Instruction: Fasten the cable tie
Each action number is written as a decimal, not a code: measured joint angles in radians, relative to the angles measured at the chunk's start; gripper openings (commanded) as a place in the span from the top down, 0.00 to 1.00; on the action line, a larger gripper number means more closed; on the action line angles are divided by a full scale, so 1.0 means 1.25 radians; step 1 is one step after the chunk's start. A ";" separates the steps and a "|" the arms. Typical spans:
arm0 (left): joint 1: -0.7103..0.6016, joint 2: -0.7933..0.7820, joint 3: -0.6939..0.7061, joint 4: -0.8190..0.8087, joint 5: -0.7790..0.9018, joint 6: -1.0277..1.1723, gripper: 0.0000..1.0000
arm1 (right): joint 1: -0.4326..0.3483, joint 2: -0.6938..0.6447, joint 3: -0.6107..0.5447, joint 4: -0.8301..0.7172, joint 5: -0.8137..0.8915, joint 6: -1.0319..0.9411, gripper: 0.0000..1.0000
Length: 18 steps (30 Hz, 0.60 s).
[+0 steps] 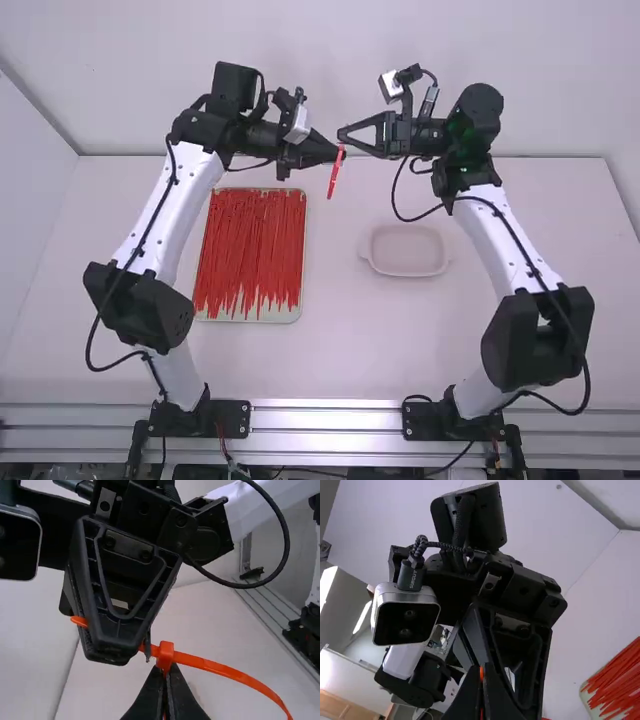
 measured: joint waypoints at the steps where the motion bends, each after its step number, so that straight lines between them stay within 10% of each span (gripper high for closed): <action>1: 0.000 -0.001 -0.002 0.001 0.000 0.001 0.98 | 0.000 0.000 0.000 0.005 -0.001 0.002 1.00; 18: 0.000 -0.034 -0.356 0.215 0.023 -0.075 0.99 | -0.015 0.005 -0.006 0.241 -0.029 0.163 1.00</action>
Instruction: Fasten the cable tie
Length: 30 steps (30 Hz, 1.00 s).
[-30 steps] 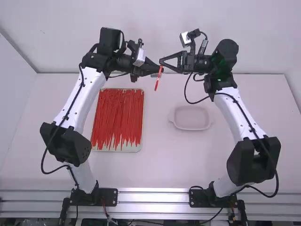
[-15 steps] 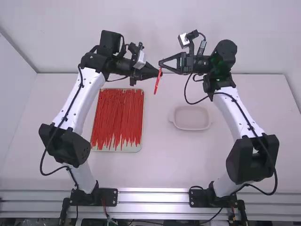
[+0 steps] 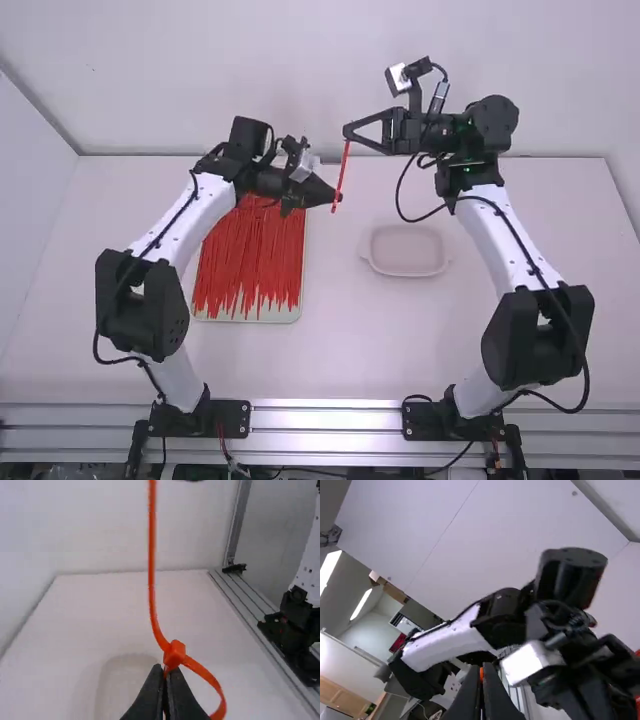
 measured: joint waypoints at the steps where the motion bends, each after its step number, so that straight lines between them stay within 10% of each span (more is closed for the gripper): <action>1: 0.000 0.000 -0.024 0.014 0.004 -0.017 0.98 | -0.002 0.000 0.000 0.002 -0.001 0.009 1.00; 16: 0.002 0.000 -0.048 0.069 0.015 -0.092 0.98 | -0.009 0.000 0.000 0.007 0.010 0.036 1.00; 30: 0.007 -0.006 -0.070 0.418 -0.001 -0.343 0.98 | -0.059 0.000 0.000 0.009 -0.030 0.003 0.47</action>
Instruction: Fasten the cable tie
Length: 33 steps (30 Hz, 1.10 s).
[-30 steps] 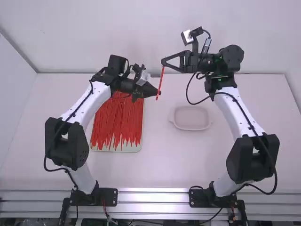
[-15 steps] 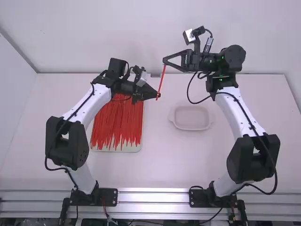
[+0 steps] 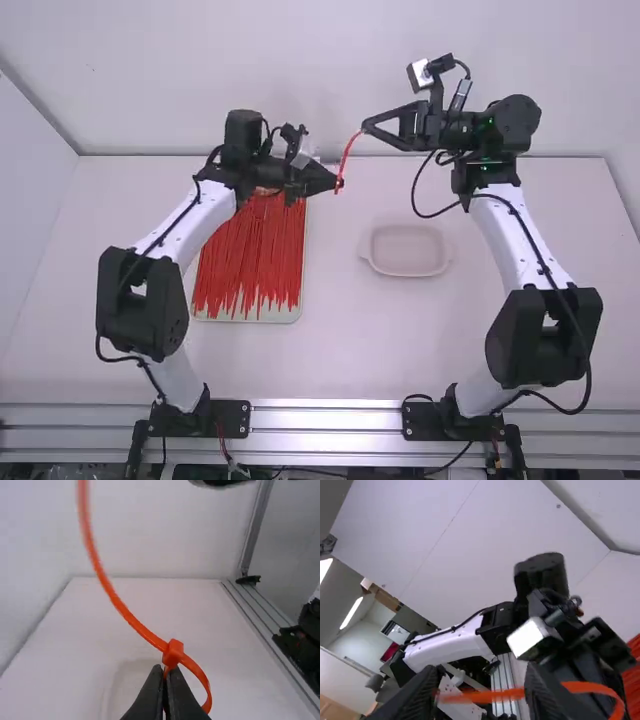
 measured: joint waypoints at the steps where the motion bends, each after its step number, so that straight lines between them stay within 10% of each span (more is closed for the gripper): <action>1: 0.000 -0.003 0.000 0.039 0.000 -0.031 0.98 | 0.002 0.000 0.000 0.001 -0.007 0.001 0.45; 2: 0.000 -0.008 0.000 0.076 -0.001 -0.062 0.98 | 0.002 0.000 0.000 0.002 -0.012 -0.001 0.44; 3: 0.000 -0.014 0.000 0.127 0.000 -0.103 0.98 | 0.004 0.000 0.000 0.002 -0.019 -0.001 0.02; 19: 0.053 -0.034 0.000 0.920 0.064 -0.737 0.98 | 0.043 0.000 0.002 -0.103 -0.056 -0.108 0.02; 33: 0.085 -0.034 0.000 0.952 0.070 -0.897 0.98 | 0.138 0.000 0.001 -0.164 -0.023 -0.356 0.01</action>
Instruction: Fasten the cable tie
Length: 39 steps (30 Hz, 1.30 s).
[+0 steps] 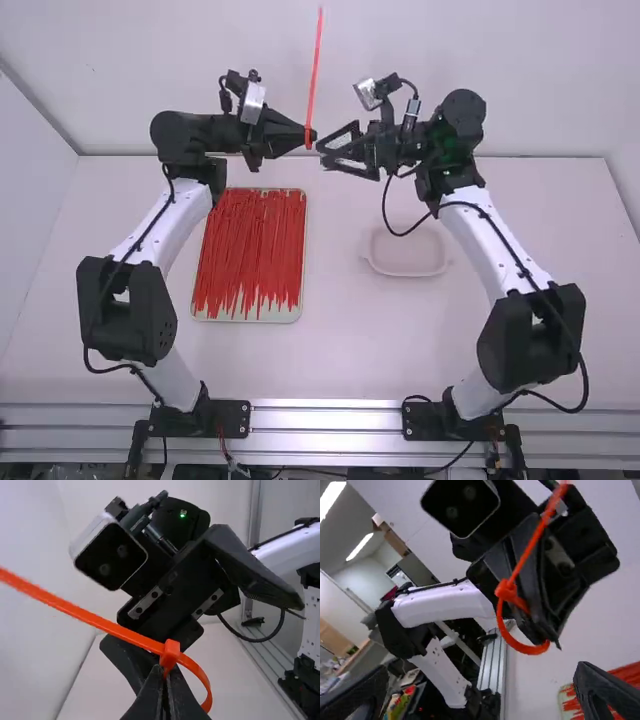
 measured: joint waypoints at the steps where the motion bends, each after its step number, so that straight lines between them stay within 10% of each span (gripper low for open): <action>1: 0.000 0.000 0.000 -0.005 0.000 -0.002 0.98 | 0.000 0.000 0.000 0.007 0.004 -0.001 0.00; 39: -0.063 -0.001 -0.052 -0.014 -0.037 0.053 0.98 | -0.031 0.000 0.000 0.101 0.126 0.128 0.43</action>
